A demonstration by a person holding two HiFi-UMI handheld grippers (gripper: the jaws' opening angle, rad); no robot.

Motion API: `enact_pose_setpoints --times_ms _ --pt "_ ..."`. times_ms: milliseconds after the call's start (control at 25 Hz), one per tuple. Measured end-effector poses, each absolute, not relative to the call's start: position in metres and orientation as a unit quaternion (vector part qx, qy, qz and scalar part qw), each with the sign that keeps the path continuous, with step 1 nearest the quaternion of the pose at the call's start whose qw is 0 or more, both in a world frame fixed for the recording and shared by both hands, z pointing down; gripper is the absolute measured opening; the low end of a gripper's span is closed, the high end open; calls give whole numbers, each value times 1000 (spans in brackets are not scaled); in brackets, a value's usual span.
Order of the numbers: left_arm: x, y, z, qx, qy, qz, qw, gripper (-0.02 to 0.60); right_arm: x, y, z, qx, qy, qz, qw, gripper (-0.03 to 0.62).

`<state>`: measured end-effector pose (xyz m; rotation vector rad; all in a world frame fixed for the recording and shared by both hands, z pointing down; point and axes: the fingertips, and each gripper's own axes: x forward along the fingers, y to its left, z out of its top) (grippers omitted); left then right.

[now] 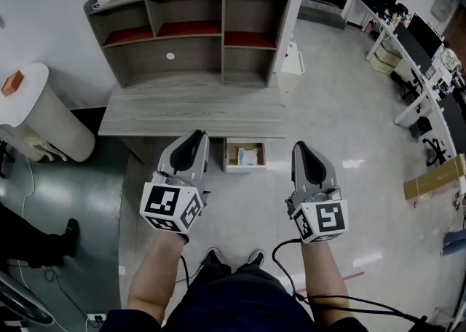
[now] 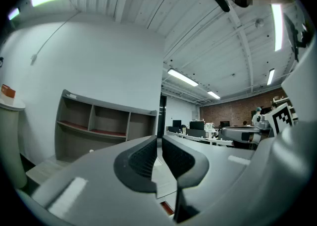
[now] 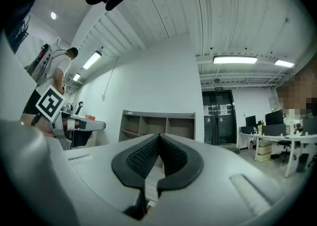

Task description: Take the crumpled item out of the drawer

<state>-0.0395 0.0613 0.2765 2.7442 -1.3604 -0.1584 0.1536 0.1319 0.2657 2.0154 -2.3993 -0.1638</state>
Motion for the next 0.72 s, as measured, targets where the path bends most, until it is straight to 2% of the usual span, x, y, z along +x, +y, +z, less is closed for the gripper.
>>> enact_pose_setpoints --times_ms 360,720 --pt "-63 54 283 898 -436 -43 37 34 135 125 265 655 -753 -52 -18 6" --pt "-91 36 308 902 -427 -29 52 34 121 102 299 670 -740 -36 53 6"
